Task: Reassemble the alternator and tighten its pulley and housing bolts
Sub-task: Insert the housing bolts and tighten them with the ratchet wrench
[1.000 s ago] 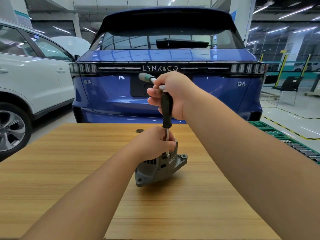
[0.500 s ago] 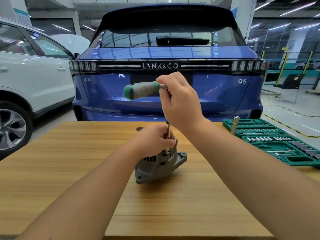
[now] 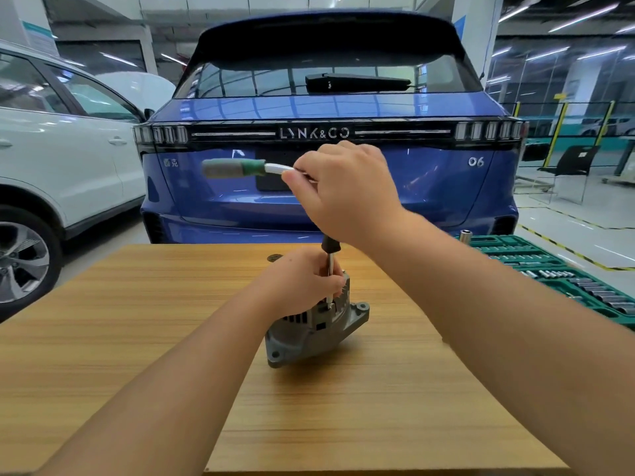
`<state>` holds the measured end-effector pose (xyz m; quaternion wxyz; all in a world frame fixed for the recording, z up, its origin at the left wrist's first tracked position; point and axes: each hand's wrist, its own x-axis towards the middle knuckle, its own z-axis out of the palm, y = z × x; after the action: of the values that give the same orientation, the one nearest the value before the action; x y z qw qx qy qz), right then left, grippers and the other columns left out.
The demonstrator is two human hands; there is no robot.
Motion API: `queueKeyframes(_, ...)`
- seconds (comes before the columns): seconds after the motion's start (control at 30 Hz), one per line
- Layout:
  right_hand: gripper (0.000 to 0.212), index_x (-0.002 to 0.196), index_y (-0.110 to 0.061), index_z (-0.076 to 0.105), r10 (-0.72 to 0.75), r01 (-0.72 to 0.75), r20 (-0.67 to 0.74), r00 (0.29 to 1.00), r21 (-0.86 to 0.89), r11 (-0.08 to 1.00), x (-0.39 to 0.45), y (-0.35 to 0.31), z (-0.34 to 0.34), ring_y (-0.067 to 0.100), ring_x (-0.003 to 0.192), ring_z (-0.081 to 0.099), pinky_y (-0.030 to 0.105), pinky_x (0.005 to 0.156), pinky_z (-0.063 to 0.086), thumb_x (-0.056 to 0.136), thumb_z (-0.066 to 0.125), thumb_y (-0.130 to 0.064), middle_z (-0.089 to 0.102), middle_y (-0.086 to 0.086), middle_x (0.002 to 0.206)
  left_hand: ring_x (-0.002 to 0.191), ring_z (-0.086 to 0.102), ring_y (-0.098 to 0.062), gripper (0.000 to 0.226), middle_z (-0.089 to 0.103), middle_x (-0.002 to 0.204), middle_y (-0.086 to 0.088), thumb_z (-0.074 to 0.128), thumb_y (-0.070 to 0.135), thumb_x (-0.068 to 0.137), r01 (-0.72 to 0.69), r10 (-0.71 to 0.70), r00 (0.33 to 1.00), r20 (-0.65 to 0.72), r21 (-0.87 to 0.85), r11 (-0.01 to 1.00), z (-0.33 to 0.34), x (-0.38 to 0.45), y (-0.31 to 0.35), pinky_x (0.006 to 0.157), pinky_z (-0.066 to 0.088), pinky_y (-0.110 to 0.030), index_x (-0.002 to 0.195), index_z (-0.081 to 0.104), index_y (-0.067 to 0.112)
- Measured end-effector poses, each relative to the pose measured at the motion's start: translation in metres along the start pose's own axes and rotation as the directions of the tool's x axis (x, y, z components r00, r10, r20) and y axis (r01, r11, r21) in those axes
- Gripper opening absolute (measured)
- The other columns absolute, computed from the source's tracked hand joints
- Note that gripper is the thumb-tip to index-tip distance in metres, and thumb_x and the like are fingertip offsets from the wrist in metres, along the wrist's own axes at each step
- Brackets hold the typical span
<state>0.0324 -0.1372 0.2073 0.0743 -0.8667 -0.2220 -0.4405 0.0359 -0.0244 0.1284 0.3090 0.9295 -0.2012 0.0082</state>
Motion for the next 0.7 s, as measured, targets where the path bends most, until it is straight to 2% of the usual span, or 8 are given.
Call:
queueKeyframes(0.1,0.034,0.073,-0.017,0.054,0.203,-0.228,0.310,0.929,0.046,0.973,0.024,0.005,-0.017,0.023,0.059,0.045,0.031,0.053,0.029,0.101,0.045,-0.035,0.053,0.001,0.065,0.081,0.066,-0.007,0.013,0.073,0.088,0.008,0.063,0.031,0.100,0.005,-0.005,1.000,0.012,0.003,1.000,0.000,0.002,0.000,0.063,0.042,-0.020,0.087,0.066,0.033)
queueKeyframes(0.2,0.021,0.081,-0.009,0.054,0.253,-0.391,0.568,0.783,0.135,0.910,0.037,0.004,-0.031,0.021,0.062,0.059,0.029,0.054,0.047,0.099,0.052,-0.020,0.069,0.011,0.081,0.076,0.064,-0.006,0.012,0.071,0.084,0.009,0.065,0.031,0.099,0.006,-0.006,1.000,0.009,0.005,1.000,0.000,0.003,-0.003,0.061,0.041,-0.019,0.087,0.066,0.035)
queueKeyframes(0.33,0.013,0.097,-0.003,0.059,0.308,-0.787,0.724,0.617,0.565,0.248,0.028,0.001,-0.031,0.024,0.074,0.077,0.038,0.077,0.059,0.096,0.051,-0.013,0.077,0.008,0.082,0.074,0.065,-0.002,0.013,0.070,0.078,0.013,0.067,0.032,0.097,0.003,-0.003,1.000,0.005,-0.004,1.000,0.000,0.003,-0.004,0.062,0.042,-0.019,0.085,0.067,0.038)
queueKeyframes(0.43,0.011,0.098,-0.014,0.057,0.275,-0.764,0.776,0.568,0.621,-0.174,0.016,0.002,-0.013,0.022,0.081,0.074,0.043,0.082,0.048,0.096,0.052,-0.024,0.077,0.003,0.087,0.075,0.066,-0.001,0.014,0.070,0.077,0.015,0.069,0.030,0.096,0.013,-0.013,1.000,0.007,-0.020,1.000,-0.001,0.004,-0.004,0.064,0.045,-0.019,0.085,0.067,0.039)
queueKeyframes(0.53,0.012,0.100,-0.015,0.062,0.402,-0.549,0.691,0.600,0.722,-0.422,0.002,0.000,0.003,0.018,0.087,0.065,0.038,0.077,0.047,0.095,0.059,-0.025,0.071,-0.002,0.088,0.084,0.065,-0.004,0.014,0.069,0.086,0.013,0.069,0.028,0.096,0.012,-0.012,1.000,0.010,-0.011,1.000,0.000,0.004,-0.004,0.068,0.047,-0.022,0.088,0.064,0.038)
queueKeyframes(0.6,0.005,0.092,-0.015,0.059,0.553,-0.338,0.391,0.736,0.920,-0.201,-0.010,-0.003,0.012,0.010,0.081,0.060,0.028,0.071,0.050,0.095,0.061,-0.018,0.063,-0.003,0.086,0.086,0.065,-0.005,0.014,0.069,0.090,0.011,0.069,0.026,0.096,0.002,-0.002,1.000,0.012,-0.017,1.000,-0.001,0.003,-0.004,0.071,0.048,-0.023,0.089,0.064,0.036)
queueKeyframes(0.63,0.006,0.089,-0.014,0.059,0.559,-0.219,0.125,0.820,0.970,0.104,-0.017,-0.002,0.015,0.008,0.081,0.060,0.026,0.072,0.050,0.095,0.060,-0.013,0.062,-0.004,0.088,0.086,0.065,-0.005,0.013,0.069,0.090,0.011,0.069,0.026,0.096,-0.007,0.007,1.000,0.015,-0.017,1.000,-0.002,0.003,-0.004,0.071,0.048,-0.024,0.089,0.064,0.036)
queueKeyframes(0.7,0.015,0.099,-0.007,0.069,0.282,0.035,-0.319,0.905,0.715,0.698,-0.027,0.004,0.022,0.017,0.097,0.061,0.033,0.087,0.050,0.093,0.057,0.000,0.066,0.003,0.102,0.083,0.064,-0.006,0.013,0.068,0.088,0.011,0.069,0.026,0.096,-0.024,0.024,1.000,0.018,-0.012,1.000,-0.003,0.001,-0.002,0.070,0.047,-0.024,0.088,0.064,0.034)
